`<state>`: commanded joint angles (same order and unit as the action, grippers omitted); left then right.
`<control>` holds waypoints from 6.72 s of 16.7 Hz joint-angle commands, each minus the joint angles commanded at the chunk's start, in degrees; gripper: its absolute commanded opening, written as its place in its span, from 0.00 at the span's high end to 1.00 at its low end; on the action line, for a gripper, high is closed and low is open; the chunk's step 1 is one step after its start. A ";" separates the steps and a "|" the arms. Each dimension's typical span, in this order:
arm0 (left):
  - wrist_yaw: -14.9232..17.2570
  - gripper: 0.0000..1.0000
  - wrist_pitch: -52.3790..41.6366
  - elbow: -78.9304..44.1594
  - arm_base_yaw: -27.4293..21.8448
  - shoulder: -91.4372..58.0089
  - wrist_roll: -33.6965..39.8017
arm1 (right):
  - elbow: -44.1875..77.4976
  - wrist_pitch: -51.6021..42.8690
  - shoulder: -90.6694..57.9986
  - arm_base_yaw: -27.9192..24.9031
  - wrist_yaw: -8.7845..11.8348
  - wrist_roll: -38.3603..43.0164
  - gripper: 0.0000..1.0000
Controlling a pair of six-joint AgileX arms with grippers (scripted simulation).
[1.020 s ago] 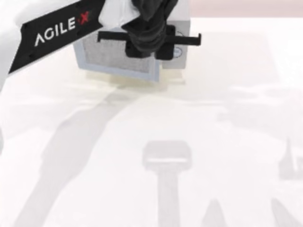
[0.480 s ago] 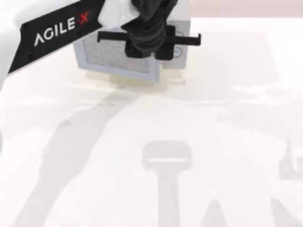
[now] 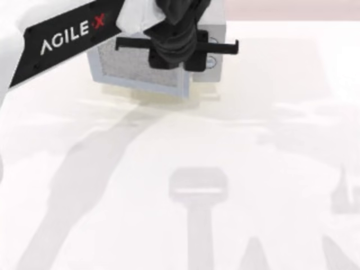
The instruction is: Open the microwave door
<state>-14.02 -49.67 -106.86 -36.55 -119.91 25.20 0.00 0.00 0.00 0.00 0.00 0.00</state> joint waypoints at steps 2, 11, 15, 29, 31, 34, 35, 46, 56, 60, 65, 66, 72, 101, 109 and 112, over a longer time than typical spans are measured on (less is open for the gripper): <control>0.00 1.00 0.00 0.00 0.00 0.00 0.00 | 0.00 0.00 0.00 0.00 0.00 0.00 0.00; 1.31 1.00 1.65 3.08 0.06 2.22 -2.17 | 0.00 0.00 0.00 0.00 0.00 0.00 0.00; 2.43 1.00 3.36 6.75 0.59 4.46 -4.81 | 0.00 0.00 0.00 0.00 0.00 0.00 0.00; 2.43 1.00 3.36 6.75 0.59 4.46 -4.81 | 0.00 0.00 0.00 0.00 0.00 0.00 0.00; 2.43 1.00 3.36 6.75 0.59 4.46 -4.81 | 0.00 0.00 0.00 0.00 0.00 0.00 0.00; 2.43 1.00 3.36 6.75 0.59 4.46 -4.81 | 0.00 0.00 0.00 0.00 0.00 0.00 0.00; 2.43 1.00 3.36 6.75 0.59 4.46 -4.81 | 0.00 0.00 0.00 0.00 0.00 0.00 0.00; 4.88 1.00 5.80 12.05 1.28 8.19 -9.28 | 0.00 0.00 0.00 0.00 0.00 0.00 0.00; 5.19 1.00 6.15 12.87 1.46 8.71 -9.97 | 0.00 0.00 0.00 0.00 0.00 0.00 0.00; 5.19 1.00 6.15 12.87 1.46 8.71 -9.97 | 0.00 0.00 0.00 0.00 0.00 0.00 0.00; 5.19 1.00 6.15 12.87 1.46 8.71 -9.97 | 0.00 0.00 0.00 0.00 0.00 0.00 0.00; 5.19 1.00 6.15 12.87 1.46 8.71 -9.97 | 0.00 0.00 0.00 0.00 0.00 0.00 0.00; 5.19 1.00 6.15 12.87 1.46 8.71 -9.97 | 0.00 0.00 0.00 0.00 0.00 0.00 0.00; 8.34 1.00 8.35 18.47 2.69 12.81 -15.61 | 0.00 0.00 0.00 0.00 0.00 0.00 0.00; 9.58 1.00 8.83 19.76 2.85 14.00 -17.19 | 0.00 0.00 0.00 0.00 0.00 0.00 0.00; 11.30 1.00 9.59 22.59 4.02 16.01 -20.60 | 0.00 0.00 0.00 0.00 0.00 0.00 0.00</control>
<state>-2.71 -40.08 -84.27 -32.53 -103.90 4.60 0.00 0.00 0.00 0.00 0.00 0.00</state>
